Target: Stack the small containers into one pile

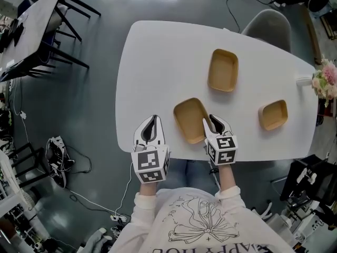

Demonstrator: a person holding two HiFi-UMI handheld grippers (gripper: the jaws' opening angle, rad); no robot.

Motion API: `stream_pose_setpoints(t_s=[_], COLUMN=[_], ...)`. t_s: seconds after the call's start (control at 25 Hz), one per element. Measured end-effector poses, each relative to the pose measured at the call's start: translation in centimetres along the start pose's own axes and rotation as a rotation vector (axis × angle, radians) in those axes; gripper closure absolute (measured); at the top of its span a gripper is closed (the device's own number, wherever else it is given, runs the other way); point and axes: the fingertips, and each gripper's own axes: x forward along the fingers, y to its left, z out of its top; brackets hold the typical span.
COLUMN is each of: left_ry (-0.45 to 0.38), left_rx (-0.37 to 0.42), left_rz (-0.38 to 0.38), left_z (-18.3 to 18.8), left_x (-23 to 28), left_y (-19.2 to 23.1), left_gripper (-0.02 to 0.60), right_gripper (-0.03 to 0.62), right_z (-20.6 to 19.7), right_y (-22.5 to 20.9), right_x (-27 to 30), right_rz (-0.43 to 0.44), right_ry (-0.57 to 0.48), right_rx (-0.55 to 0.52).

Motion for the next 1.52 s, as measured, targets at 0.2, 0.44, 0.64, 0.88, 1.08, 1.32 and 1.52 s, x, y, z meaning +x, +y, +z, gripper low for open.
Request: stream_pose_setpoints(t_s=[0.2, 0.44, 0.64, 0.88, 1.08, 1.32, 1.52], left_ry=[0.004, -0.003, -0.025, -0.066, -0.108, -0.15, -0.163], left_rx=[0.0, 0.002, 0.003, 0.018, 0.042, 0.073, 0.098], left_rz=[-0.01, -0.02, -0.038, -0.074, -0.112, -0.159, -0.178], left_z=[0.2, 0.9, 2.4, 5.4, 8.5, 11.7, 13.9], left_x=[0.5, 0.8, 1.0, 1.0, 1.4, 2.1, 3.4], left_y=[0.0, -0.1, -0.3, -0.9, -1.7, -3.6, -5.2], left_gripper=[0.574, 0.574, 0.574, 0.574, 0.574, 0.574, 0.574], right_gripper=[0.559, 0.563, 0.565, 0.565, 0.565, 0.565, 0.565], right_z=[-0.2, 0.8, 3.8, 8.9, 12.5, 15.4, 16.8], right_y=[0.0, 0.6, 0.7, -0.7, -2.7, -5.9, -8.6], right_x=[0.3, -0.2, -1.5, -3.8, -5.3, -7.2, -8.1], right_rz=[0.0, 0.028, 0.036, -0.029, -0.101, -0.197, -0.261], right_ry=[0.011, -0.014, -0.087, -0.214, -0.298, -0.377, -0.437], right_rx=[0.013, 0.066, 0.126, 0.177, 0.22, 0.294, 0.396])
